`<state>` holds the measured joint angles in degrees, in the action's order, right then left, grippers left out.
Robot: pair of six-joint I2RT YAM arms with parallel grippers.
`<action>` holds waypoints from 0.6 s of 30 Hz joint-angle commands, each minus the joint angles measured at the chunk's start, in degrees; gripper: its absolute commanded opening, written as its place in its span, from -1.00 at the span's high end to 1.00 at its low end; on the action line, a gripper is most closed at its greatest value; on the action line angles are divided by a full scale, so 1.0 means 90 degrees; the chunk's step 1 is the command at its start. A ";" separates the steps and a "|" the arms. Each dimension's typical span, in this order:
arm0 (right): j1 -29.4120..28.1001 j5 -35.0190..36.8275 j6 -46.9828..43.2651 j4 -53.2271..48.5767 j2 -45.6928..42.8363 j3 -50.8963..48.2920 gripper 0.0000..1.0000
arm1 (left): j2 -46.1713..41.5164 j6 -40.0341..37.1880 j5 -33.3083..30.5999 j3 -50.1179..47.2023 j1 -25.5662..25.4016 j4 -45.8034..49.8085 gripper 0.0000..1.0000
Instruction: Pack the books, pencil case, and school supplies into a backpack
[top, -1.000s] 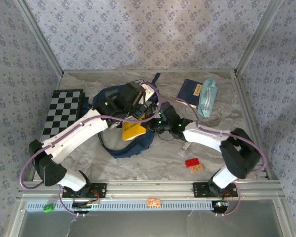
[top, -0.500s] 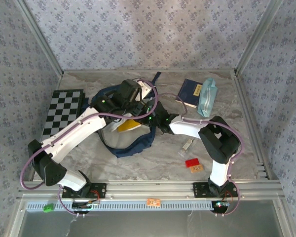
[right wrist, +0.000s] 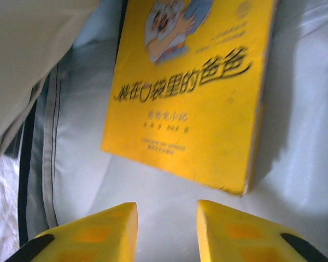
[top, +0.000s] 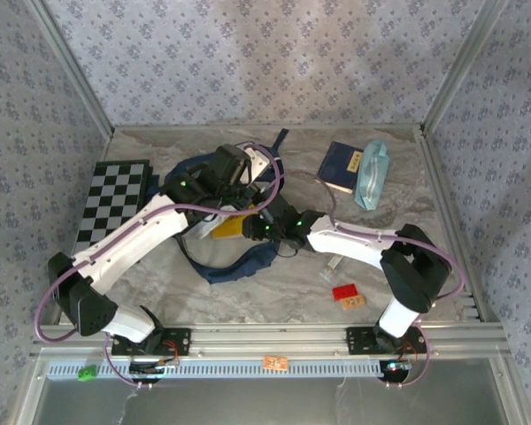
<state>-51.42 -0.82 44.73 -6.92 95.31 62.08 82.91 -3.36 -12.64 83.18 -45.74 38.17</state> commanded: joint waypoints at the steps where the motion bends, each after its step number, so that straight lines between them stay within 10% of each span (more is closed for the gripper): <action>1: -0.0146 -0.0011 -0.0065 -0.0045 0.0421 0.0179 0.50 | -0.0293 0.0094 0.0140 0.0105 0.0017 -0.0565 1.00; 18: -0.0102 0.1273 -0.0566 0.2451 0.1344 0.0302 0.84 | -0.0378 0.0150 0.0248 0.0065 0.0043 -0.0508 1.00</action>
<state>-52.42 7.97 42.11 10.63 107.50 62.96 82.89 -2.66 -11.75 83.07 -45.34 37.32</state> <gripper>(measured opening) 0.083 0.052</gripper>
